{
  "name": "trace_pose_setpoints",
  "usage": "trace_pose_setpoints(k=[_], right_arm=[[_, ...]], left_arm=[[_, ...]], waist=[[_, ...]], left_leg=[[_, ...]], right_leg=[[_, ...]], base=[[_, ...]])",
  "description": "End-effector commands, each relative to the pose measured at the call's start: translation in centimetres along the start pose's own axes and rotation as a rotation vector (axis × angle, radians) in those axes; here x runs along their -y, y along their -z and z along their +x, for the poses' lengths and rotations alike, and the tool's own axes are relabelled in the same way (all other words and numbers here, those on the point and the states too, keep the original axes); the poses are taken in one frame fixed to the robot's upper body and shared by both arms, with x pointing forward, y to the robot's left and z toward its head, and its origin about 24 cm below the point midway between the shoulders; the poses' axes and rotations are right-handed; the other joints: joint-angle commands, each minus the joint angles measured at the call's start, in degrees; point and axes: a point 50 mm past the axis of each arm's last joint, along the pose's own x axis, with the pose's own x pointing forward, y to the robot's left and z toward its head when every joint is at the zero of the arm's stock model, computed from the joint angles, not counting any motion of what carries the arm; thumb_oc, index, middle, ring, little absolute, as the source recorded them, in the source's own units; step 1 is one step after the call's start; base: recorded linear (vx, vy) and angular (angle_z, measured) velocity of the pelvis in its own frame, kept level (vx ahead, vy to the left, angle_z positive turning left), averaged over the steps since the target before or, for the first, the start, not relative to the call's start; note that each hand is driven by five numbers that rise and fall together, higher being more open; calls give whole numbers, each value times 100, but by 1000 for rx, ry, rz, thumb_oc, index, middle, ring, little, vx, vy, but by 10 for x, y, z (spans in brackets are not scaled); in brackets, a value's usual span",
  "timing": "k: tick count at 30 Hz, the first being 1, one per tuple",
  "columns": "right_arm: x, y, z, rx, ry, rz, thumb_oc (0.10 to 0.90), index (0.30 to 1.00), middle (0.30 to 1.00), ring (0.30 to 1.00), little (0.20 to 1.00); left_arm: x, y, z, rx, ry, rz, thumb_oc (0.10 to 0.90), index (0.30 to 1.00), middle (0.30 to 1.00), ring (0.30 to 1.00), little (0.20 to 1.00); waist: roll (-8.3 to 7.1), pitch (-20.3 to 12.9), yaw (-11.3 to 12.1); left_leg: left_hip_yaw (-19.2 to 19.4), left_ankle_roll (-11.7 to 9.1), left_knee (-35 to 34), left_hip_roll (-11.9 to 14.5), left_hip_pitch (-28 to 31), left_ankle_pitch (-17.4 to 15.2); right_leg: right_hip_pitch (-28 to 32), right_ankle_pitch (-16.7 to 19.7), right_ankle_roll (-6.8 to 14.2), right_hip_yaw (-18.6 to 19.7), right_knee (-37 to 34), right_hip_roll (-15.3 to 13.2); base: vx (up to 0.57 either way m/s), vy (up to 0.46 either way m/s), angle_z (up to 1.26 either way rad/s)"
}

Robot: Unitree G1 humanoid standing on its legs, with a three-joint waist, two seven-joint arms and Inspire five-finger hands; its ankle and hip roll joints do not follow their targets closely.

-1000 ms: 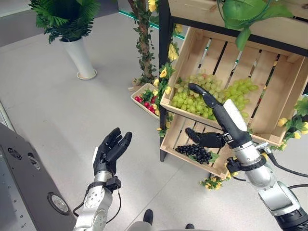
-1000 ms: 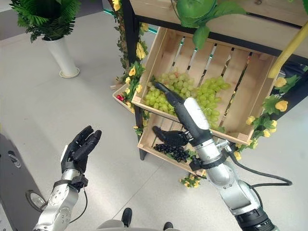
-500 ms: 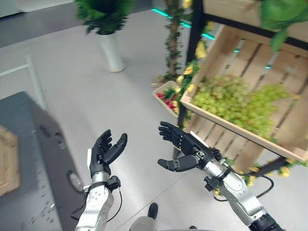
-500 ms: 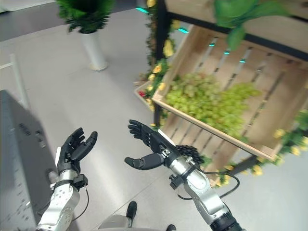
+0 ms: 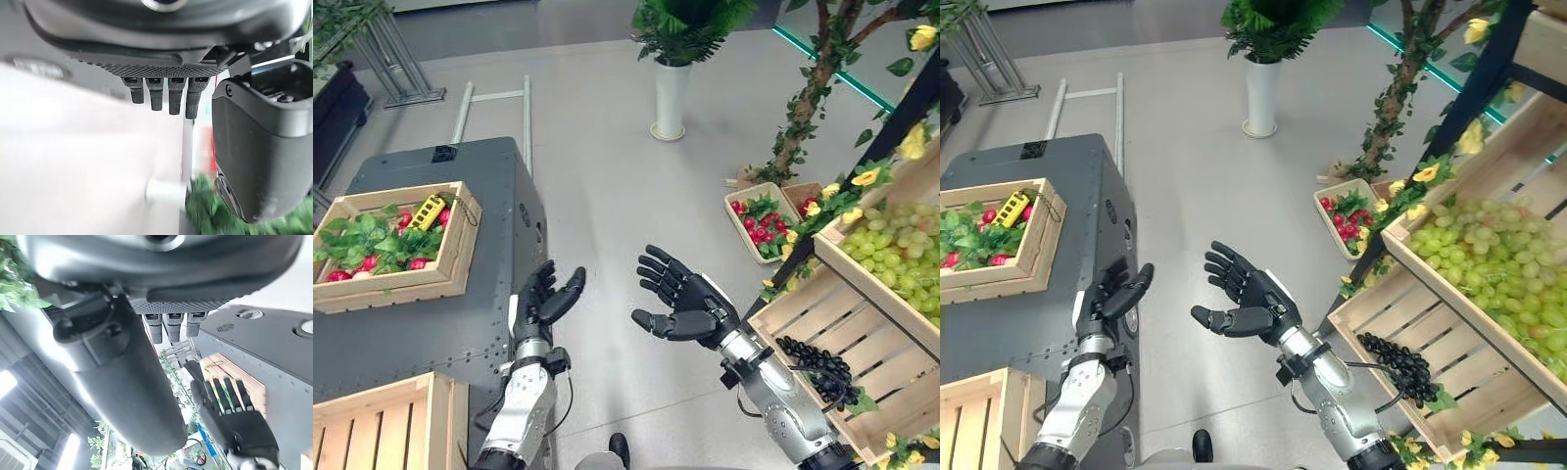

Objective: Pick up the fruits from the basket on one side to the basket on the other side

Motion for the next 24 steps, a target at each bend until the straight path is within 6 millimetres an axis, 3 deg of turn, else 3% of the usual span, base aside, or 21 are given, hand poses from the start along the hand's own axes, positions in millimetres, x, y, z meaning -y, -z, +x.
trace_pose_setpoints(k=[1, 2, 3, 4, 5, 8, 9, 10, 11, 15, 18, 24], right_arm=[[-10, -27, 10, 172, -61, 64, 800, 900, 900, 900, 900], [-9, -26, 6, 189, -34, 90, 800, 900, 900, 900, 900], [-8, -25, 4, 196, -24, 105, 800, 900, 900, 900, 900], [-5, -24, 2, 202, 6, 134, 800, 900, 900, 900, 900], [-2, -24, 0, 211, 61, 165, 800, 900, 900, 900, 900], [-1, -27, -1, 231, 87, 191, 800, 900, 900, 900, 900], [1, -29, 0, 253, 109, 189, 800, 900, 900, 900, 900], [2, -30, 0, 262, 119, 186, 800, 900, 900, 900, 900], [6, -34, 0, 289, 152, 167, 800, 900, 900, 900, 900], [12, -41, 10, 290, 194, 151, 800, 900, 900, 900, 900], [16, -42, 9, 274, 168, 150, 800, 900, 900, 900, 900], [10, -43, 21, 192, 57, 140, 800, 900, 900, 900, 900]], left_arm=[[19, -46, 9, 250, 116, 14, 800, 900, 900, 900, 900], [20, -47, 10, 255, 137, 34, 800, 900, 900, 900, 900], [19, -46, 10, 253, 149, 48, 800, 900, 900, 900, 900], [20, -43, 11, 242, 167, 72, 800, 900, 900, 900, 900], [20, -43, 15, 222, 197, 90, 800, 900, 900, 900, 900], [26, -44, 17, 213, 239, 113, 800, 900, 900, 900, 900], [36, -45, 18, 221, 295, 130, 800, 900, 900, 900, 900], [41, -46, 19, 225, 326, 138, 800, 900, 900, 900, 900], [56, -47, 17, 242, 403, 157, 800, 900, 900, 900, 900], [61, -43, 15, 207, 405, 128, 800, 900, 900, 900, 900], [59, -39, 12, 192, 450, 146, 800, 900, 900, 900, 900], [63, -19, 7, 83, 565, 299, 800, 900, 900, 900, 900]], waist=[[84, -180, -27], [156, -50, -92], [170, 12, -139], [174, 82, -230], [154, 124, -389], [179, 122, -584], [199, 104, -727], [211, 87, -813], [202, 16, -984], [144, -79, -810], [60, -183, -615], [42, -254, -306]], left_leg=[[-432, 130, 15, -208, 303, -650], [-618, 215, 15, -289, 309, -641], [-727, 248, 15, -335, 303, -646], [-936, 249, 15, -356, 299, -636], [-1238, 217, 15, -361, 304, -601], [-1579, 216, 15, -304, 286, -509], [-1838, 203, 15, -279, 286, -531], [-1989, 217, 15, -293, 286, -551], [-2457, 286, 15, -416, 264, -631], [-2562, 202, 58, -340, 279, -613], [-2649, 168, 149, -337, 186, -604], [-2755, 58, 176, -332, 74, -572]], right_leg=[[-606, 359, -393, 10, 2100, -276], [-1077, 536, -374, 332, 3165, -560], [-1302, 532, -389, 568, 3502, -610], [-1490, 469, -431, 943, 3512, -400], [-1616, 421, -461, 1420, 3083, 66], [-1578, 518, -591, 1925, 1925, 372], [-1490, 551, -604, 2633, 969, 625], [-1457, 542, -593, 3028, 628, 766], [-1449, 573, -578, 3846, 353, 1073], [-1102, 340, -611, 3480, 378, 1010], [-725, 335, -690, 3207, -1, 934], [-468, 279, -774, 2801, -340, 890]], base=[[66, 355, 19], [47, 283, 24], [45, 173, 47], [61, -54, 69], [90, -139, 77], [100, -147, 119], [131, -167, 105], [158, -260, 131], [108, -202, 158], [101, -207, 181], [99, -200, 64], [48, -116, 34]])
